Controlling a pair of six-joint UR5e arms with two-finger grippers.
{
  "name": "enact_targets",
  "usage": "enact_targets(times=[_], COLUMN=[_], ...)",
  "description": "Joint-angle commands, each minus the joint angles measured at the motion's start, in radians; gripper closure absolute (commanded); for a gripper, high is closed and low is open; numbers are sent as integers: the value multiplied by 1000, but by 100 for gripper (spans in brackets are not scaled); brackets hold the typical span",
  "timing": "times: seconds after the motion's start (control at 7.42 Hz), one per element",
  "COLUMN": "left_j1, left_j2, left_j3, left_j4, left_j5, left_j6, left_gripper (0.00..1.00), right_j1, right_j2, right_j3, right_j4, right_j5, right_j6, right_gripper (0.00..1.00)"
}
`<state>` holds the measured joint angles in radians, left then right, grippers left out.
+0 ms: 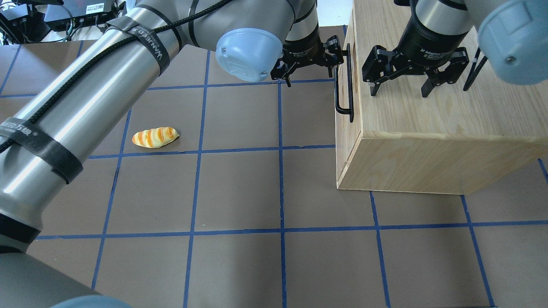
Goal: Open upper drawer
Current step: 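Move the left gripper across toward the black drawer handle on the cabinet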
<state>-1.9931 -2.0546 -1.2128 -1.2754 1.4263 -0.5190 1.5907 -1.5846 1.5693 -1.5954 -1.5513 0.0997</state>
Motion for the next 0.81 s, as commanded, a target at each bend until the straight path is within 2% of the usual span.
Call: enact_targets(times=[0.0,0.67], left_j1=[-6,-18], left_j2=[-7,-9], left_j3=[6,9], left_j4=[-7,-6], left_j5=[-18,-35], left_j6=[-10,-35], left_gripper=[0,0], right_j1=[-1,0], right_j2=[0,0], right_j3=[0,0], right_j4=[0,0], right_j5=[0,-1], right_j6=[0,0], right_gripper=[0,0])
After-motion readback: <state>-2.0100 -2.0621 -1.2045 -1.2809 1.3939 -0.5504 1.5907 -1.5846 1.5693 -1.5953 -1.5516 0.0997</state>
